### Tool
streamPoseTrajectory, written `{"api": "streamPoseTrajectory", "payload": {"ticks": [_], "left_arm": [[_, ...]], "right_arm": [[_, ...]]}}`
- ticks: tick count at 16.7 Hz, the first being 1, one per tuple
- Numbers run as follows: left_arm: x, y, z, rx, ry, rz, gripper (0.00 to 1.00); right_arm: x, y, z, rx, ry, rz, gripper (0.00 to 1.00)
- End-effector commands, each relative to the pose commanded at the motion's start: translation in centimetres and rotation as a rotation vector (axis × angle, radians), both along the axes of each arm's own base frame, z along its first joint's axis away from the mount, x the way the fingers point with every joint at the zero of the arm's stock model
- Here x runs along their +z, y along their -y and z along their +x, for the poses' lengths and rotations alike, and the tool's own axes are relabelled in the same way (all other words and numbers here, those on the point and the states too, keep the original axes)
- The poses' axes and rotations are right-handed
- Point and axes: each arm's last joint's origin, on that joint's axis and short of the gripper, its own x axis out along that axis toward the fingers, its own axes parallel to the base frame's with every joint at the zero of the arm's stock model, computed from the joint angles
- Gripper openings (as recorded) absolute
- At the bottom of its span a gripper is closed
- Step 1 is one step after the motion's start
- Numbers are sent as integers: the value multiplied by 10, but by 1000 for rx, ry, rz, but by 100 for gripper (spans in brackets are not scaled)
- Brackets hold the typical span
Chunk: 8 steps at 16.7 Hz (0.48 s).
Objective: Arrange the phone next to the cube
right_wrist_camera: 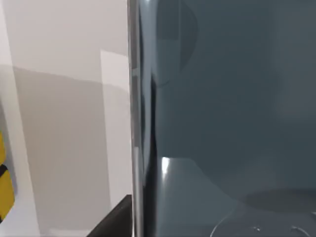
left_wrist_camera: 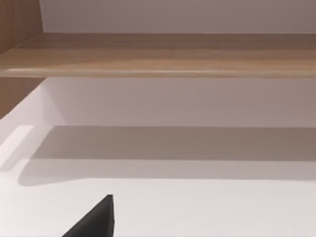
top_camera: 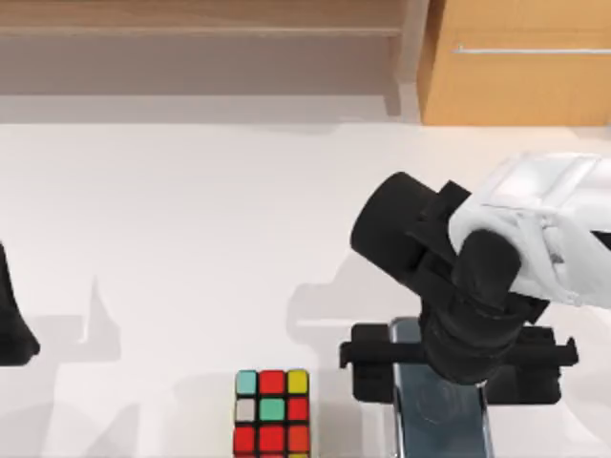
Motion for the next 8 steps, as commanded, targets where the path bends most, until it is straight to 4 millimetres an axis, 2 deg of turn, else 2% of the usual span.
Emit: {"api": "streamPoseTrajectory", "payload": {"ticks": [8], "left_arm": [[0, 0, 0, 0, 0, 0, 100]], "right_arm": [[28, -7, 19, 1, 100, 96, 0]]}}
